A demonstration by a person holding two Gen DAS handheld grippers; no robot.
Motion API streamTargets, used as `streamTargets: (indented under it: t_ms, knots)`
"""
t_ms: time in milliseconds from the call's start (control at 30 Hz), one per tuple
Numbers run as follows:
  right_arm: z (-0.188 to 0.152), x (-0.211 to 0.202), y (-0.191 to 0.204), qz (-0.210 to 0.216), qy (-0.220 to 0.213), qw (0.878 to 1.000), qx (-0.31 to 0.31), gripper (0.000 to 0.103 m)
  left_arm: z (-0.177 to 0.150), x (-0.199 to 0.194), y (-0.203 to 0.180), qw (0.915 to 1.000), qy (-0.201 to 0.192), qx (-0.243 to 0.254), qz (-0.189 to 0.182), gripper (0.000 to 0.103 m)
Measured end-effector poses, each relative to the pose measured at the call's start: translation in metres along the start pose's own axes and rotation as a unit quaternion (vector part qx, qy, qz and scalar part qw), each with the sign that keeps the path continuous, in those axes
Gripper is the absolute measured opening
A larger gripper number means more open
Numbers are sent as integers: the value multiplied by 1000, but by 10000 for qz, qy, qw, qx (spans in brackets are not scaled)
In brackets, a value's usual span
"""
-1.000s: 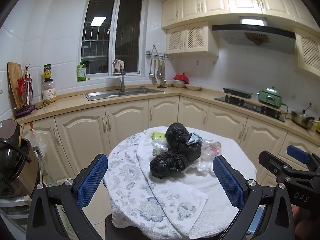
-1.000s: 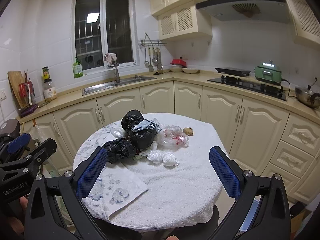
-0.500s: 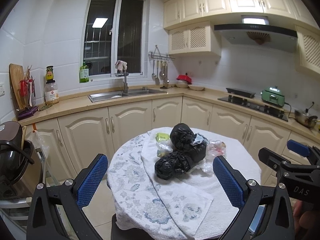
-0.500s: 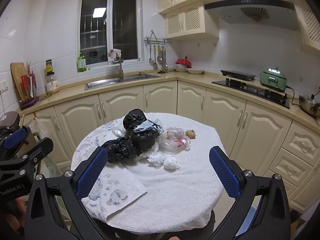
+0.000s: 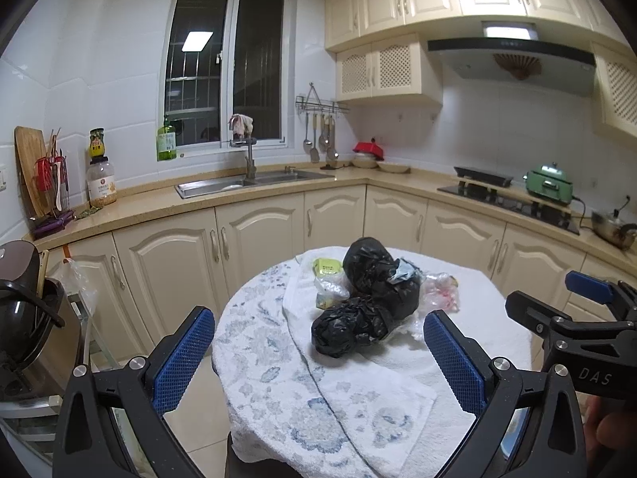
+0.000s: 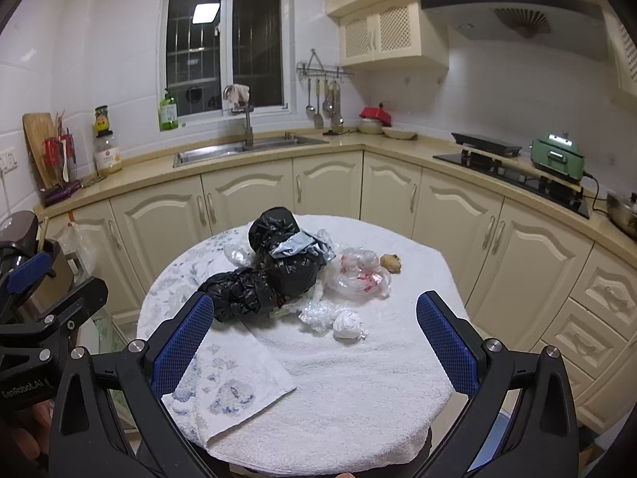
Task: Collect trash
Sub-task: 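Approach the trash pile on the table with both tools, then grasp the black bag with the left tool while the right tool grasps the white tissue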
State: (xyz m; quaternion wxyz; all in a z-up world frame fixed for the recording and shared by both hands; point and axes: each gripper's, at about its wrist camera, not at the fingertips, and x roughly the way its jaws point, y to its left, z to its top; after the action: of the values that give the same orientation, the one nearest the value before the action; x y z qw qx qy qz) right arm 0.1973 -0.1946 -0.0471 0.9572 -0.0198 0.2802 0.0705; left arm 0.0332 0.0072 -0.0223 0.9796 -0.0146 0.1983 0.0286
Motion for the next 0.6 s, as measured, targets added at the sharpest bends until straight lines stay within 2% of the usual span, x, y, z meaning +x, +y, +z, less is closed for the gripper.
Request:
streamTargets:
  t_ms: [333,600]
  knots:
    - [-17,78,-23,-11,714,9973,168,103,-3,97,-4,9979,647,62,69,102]
    - [-23,125,-43,-92,1295,9909,359,103,3,152,0,9944,1053,78,79,102]
